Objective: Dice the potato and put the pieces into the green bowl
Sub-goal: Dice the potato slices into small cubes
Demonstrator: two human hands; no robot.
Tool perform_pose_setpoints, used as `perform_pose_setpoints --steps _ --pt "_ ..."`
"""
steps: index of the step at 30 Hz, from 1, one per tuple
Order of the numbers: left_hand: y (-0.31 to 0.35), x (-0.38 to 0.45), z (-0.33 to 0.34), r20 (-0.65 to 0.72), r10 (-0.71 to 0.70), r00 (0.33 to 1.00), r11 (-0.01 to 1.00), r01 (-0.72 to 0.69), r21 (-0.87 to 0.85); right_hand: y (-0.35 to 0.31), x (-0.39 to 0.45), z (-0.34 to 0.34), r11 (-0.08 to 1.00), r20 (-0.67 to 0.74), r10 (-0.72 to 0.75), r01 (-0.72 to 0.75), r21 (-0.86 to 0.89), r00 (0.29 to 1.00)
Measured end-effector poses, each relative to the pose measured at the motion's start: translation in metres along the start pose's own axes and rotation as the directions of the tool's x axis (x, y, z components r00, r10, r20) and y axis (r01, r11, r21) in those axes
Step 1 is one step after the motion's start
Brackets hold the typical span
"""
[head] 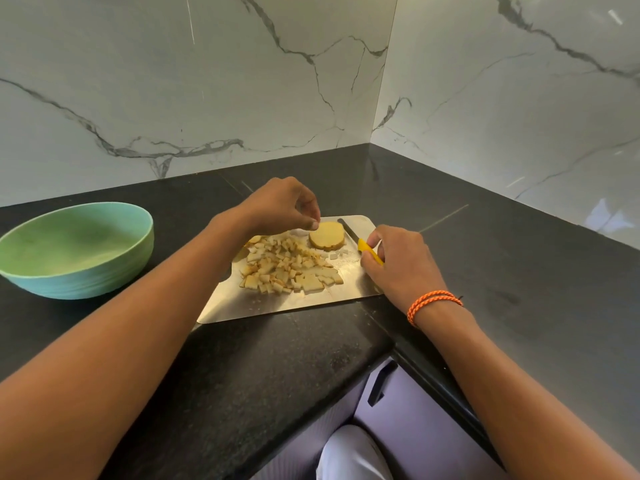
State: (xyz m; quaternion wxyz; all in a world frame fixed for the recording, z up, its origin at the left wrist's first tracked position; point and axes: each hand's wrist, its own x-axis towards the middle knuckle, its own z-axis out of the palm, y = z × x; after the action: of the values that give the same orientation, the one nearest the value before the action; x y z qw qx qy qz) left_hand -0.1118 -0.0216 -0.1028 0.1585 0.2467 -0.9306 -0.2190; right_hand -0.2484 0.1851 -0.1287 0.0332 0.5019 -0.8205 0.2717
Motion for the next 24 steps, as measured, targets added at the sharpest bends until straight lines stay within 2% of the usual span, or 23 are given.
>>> perform_pose_setpoints --steps 6,8,12,17,19,21,24 --pt "0.003 0.004 0.017 0.165 -0.003 0.986 1.000 0.006 -0.017 -0.004 -0.001 -0.001 0.996 0.022 -0.007 0.009 -0.086 1.000" --pt "0.003 0.005 0.020 0.157 -0.012 0.987 1.000 0.012 0.001 0.000 0.002 -0.004 0.996 0.045 0.008 -0.004 -0.088 0.999" --pt "0.006 0.002 0.023 0.106 -0.005 0.994 0.997 -0.003 0.074 0.019 0.009 -0.014 0.995 0.130 0.058 -0.067 0.068 0.990" --pt "0.004 -0.001 0.023 0.018 -0.029 0.999 0.983 0.025 0.180 0.036 0.011 -0.033 0.960 0.206 0.050 -0.104 0.259 0.977" --pt "0.003 -0.002 0.022 0.011 -0.038 0.999 0.986 0.035 0.163 0.040 0.010 -0.040 0.936 0.230 0.045 -0.121 0.330 0.972" --pt "0.003 -0.002 0.020 0.028 -0.047 0.999 0.990 0.043 0.132 0.042 0.011 -0.043 0.920 0.181 0.053 -0.119 0.375 0.982" --pt "0.003 -0.001 0.019 0.053 -0.060 0.997 0.992 0.054 0.114 0.042 0.013 -0.042 0.925 0.010 0.083 -0.081 0.372 0.996"
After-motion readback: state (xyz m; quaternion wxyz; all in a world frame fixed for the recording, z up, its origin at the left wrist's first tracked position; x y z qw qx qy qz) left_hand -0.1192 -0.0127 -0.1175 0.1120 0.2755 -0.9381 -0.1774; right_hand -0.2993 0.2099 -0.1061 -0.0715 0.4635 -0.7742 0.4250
